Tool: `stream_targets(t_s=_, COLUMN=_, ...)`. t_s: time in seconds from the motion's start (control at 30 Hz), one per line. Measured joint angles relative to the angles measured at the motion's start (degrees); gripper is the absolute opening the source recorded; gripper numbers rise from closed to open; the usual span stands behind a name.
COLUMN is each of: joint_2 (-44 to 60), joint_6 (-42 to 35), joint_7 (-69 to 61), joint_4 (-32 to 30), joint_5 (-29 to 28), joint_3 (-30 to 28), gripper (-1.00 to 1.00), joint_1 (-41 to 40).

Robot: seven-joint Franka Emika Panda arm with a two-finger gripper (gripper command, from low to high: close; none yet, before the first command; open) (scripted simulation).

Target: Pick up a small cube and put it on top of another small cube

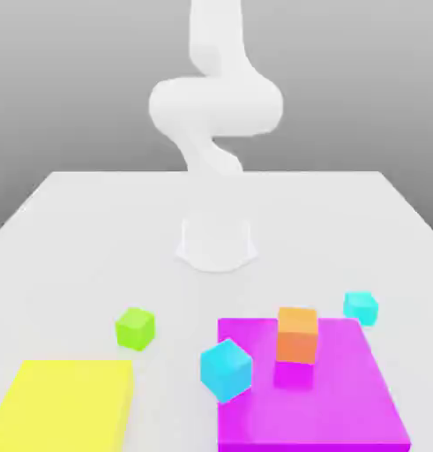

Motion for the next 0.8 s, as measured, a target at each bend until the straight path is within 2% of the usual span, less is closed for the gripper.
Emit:
stream_targets(t_s=0.33, joint_2=19.6, joint_6=14.7, joint_7=13.2, joint_4=-15.0, joint_5=8.4, joint_3=14.0, gripper=0.00, joint_1=9.5)
stream_targets(t_s=0.53, joint_2=31.3, joint_6=23.7, joint_7=24.6, joint_4=-24.0, joint_5=8.6, joint_3=24.3, gripper=0.00, joint_1=13.8)
stream_targets(t_s=0.6, joint_2=35.5, joint_6=26.8, joint_7=30.1, joint_4=-27.0, joint_5=6.1, joint_3=27.4, gripper=0.00, joint_1=14.8)
stream_targets(t_s=0.67, joint_2=39.9, joint_6=29.9, joint_7=37.7, joint_4=-29.7, joint_5=0.3, joint_3=29.0, gripper=0.00, joint_1=16.7)
stream_targets(t_s=0.73, joint_2=44.5, joint_6=33.0, joint_7=45.3, joint_4=-30.0, joint_5=-8.9, joint_3=24.8, gripper=0.00, joint_1=19.4)
stream_targets(t_s=0.8, joint_2=48.9, joint_6=36.0, joint_7=52.1, joint_4=-29.2, joint_5=-17.8, joint_3=17.7, gripper=0.00, joint_1=24.3)
